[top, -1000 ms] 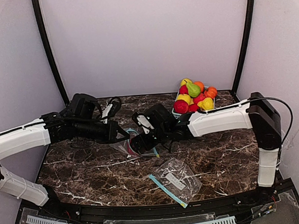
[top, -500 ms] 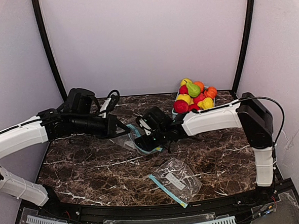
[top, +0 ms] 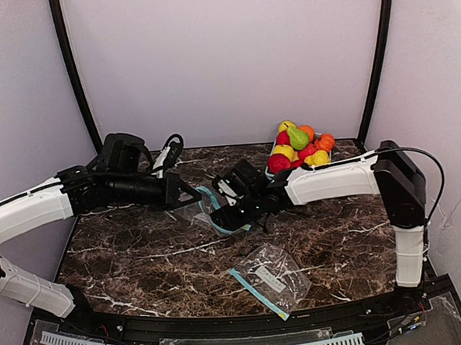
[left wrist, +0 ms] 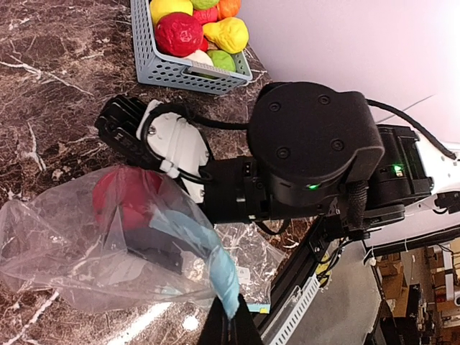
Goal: Place the food in the zip-top bag and seal the zipper
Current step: Adjust the fake fruit in the zipper food storage bag, then pick up the fake fruit from the bin.
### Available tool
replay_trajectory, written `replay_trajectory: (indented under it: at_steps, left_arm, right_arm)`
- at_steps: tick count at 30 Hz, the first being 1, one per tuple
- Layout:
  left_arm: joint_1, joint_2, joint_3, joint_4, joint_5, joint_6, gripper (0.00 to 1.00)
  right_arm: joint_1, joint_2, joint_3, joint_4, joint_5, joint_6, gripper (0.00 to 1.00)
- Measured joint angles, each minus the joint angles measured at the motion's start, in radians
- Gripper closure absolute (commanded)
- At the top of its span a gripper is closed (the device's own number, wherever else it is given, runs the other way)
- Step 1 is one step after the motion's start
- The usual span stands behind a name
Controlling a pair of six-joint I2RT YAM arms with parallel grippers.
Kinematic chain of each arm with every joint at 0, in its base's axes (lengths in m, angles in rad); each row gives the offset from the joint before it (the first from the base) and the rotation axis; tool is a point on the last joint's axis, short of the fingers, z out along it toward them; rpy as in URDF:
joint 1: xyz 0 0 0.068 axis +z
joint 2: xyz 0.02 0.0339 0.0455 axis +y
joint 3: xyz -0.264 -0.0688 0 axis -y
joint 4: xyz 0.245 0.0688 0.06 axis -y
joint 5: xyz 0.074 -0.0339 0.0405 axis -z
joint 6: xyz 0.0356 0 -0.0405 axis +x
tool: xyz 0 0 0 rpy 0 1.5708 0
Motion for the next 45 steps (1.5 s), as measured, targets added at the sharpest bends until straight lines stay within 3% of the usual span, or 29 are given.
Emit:
replay_trajectory:
  at_steps: [11, 22, 30, 37, 45]
  left_arm:
    - [0.005, -0.010, -0.078, 0.015, -0.087, 0.003, 0.99]
    - [0.053, -0.023, -0.126, 0.027, -0.115, 0.020, 0.99]
    - [0.095, -0.047, -0.165, 0.012, -0.121, 0.041, 0.99]
    - [0.100, -0.076, -0.175, 0.002, -0.120, 0.043, 0.99]
    - [0.100, -0.093, -0.175, 0.000, -0.116, 0.045, 0.99]
  right_arm:
    - [-0.011, -0.235, -0.075, 0.061, -0.273, -0.076, 0.01]
    - [-0.011, -0.455, -0.187, 0.092, -0.351, -0.087, 0.01]
    - [-0.011, -0.631, -0.260, 0.103, -0.285, -0.047, 0.01]
    - [-0.040, -0.667, -0.225, -0.048, -0.036, -0.023, 0.01]
    - [-0.239, -0.663, -0.147, -0.268, 0.106, 0.008, 0.01]
